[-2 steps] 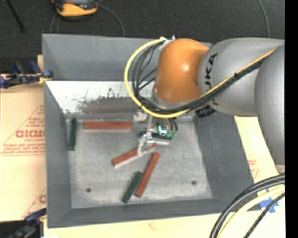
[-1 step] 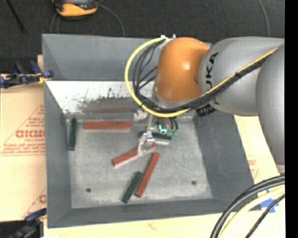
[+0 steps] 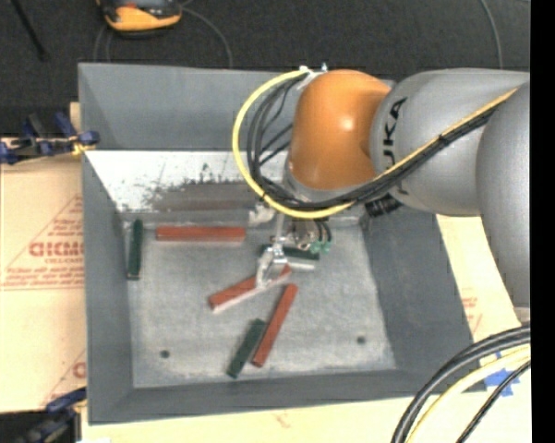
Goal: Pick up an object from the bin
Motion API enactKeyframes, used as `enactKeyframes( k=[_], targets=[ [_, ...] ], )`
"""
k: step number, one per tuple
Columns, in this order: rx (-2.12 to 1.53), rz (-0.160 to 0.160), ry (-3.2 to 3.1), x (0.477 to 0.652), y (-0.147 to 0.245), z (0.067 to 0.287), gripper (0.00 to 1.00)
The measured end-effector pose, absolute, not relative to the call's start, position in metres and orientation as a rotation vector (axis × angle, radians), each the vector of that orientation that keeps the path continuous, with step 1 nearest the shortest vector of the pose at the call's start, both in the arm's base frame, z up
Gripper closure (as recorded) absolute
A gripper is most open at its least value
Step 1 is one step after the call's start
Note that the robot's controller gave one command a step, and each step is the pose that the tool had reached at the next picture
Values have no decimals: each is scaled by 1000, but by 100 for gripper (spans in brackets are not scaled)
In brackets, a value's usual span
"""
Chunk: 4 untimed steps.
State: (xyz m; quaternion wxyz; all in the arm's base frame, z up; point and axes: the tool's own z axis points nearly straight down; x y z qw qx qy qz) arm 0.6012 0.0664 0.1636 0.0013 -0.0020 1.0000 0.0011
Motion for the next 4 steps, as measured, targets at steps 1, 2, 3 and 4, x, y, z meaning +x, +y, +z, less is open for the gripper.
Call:
enactKeyframes(
  k=[1,2,3,4],
  targets=[
    [-19,2,3142,588,75,123,0],
    [-43,6,3149,592,61,81,100],
    [-42,6,3149,592,61,81,100],
    [-9,3,3135,605,58,223,100]
  ],
)
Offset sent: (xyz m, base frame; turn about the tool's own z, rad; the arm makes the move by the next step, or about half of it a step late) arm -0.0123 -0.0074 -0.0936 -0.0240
